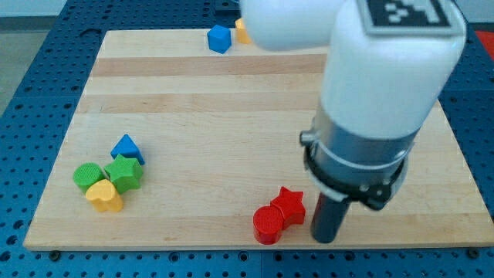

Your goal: Push red circle up towards center

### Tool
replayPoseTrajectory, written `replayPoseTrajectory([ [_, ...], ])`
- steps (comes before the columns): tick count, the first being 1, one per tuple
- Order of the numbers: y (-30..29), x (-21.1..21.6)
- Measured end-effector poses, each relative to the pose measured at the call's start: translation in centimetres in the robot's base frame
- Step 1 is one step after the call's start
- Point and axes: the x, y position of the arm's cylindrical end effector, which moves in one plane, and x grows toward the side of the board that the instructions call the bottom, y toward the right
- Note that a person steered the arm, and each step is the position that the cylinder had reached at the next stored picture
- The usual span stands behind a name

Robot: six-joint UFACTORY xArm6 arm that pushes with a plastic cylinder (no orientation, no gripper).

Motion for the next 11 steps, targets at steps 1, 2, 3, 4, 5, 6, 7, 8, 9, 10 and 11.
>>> replayPoseTrajectory([
  [1,-2.9,0.1],
  [2,-11.9,0.1],
  [3,-16.9,0.1],
  [4,-16.9,-0.4],
  [5,-17.0,-2.4],
  [6,-17.2,-4.6],
  [7,-17.1,-6.9],
  [8,-16.4,-8.5],
  [9,-16.4,-10.5],
  [10,-16.5,-12.6],
  [11,-17.1,-14.9],
])
